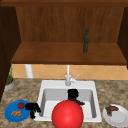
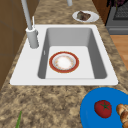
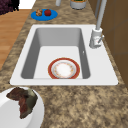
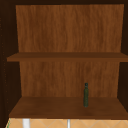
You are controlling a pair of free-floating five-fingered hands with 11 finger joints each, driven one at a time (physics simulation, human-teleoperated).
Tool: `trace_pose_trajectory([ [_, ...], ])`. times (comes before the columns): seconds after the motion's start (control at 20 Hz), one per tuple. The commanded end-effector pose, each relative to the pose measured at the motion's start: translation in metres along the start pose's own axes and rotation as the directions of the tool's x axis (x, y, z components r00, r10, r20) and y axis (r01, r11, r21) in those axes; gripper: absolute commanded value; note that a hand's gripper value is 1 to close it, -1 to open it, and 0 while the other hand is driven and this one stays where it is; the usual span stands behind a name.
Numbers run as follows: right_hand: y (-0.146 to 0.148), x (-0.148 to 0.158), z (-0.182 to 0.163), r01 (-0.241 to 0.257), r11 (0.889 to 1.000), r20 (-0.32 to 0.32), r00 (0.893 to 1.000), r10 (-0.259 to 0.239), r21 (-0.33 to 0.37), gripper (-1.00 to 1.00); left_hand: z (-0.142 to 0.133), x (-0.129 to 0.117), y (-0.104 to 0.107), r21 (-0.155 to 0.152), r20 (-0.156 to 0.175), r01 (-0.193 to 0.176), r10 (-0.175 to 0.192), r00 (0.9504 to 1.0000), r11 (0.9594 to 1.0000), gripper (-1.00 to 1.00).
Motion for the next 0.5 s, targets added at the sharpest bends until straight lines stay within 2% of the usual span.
trace_pose_trajectory([
  [0.0,-0.027,0.004,0.015,-0.007,0.999,0.005,1.000,0.007,-0.032,1.00,0.000,0.000,0.000,0.000,0.000,0.000,0.000,1.0000,1.0000,0.00],
  [0.45,-0.093,0.015,0.047,-0.005,1.000,0.018,1.000,0.005,-0.029,1.00,0.000,0.000,0.000,0.000,0.000,0.000,0.000,1.0000,1.0000,0.00],
])
